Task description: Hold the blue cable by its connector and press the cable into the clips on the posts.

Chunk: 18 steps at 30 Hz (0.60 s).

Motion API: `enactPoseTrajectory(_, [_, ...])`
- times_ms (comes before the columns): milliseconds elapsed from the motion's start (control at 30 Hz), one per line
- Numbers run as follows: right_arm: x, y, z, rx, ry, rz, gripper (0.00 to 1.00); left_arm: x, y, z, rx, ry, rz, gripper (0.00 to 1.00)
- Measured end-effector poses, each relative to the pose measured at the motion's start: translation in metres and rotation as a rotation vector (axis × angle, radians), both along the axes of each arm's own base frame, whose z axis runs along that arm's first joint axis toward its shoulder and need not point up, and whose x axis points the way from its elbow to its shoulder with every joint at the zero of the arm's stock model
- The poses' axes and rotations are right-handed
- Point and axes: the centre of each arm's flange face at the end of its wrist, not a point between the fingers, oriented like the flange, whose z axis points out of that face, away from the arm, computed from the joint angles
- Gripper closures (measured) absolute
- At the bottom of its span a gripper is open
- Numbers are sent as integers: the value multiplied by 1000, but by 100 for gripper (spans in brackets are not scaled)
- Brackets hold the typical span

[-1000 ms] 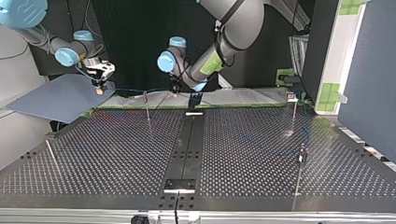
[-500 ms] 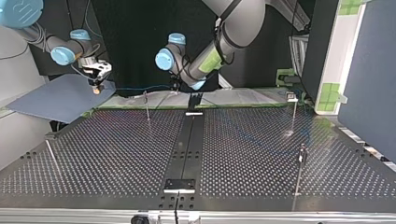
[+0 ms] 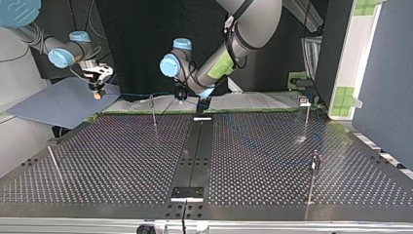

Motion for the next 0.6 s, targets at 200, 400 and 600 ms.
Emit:
enactPoseTrajectory(200, [-1,-2,5,-7,-18,-6,100,-1,-2,1,-2,-1,-5,100])
enactPoseTrajectory(400, [4,-4,6,-19,-39,-3,100,1,-3,1,-17,-7,-21,100])
enactPoseTrajectory(600, [11,-8,9,-45,-54,3,100,11,-3,1,-43,-23,-44,100])
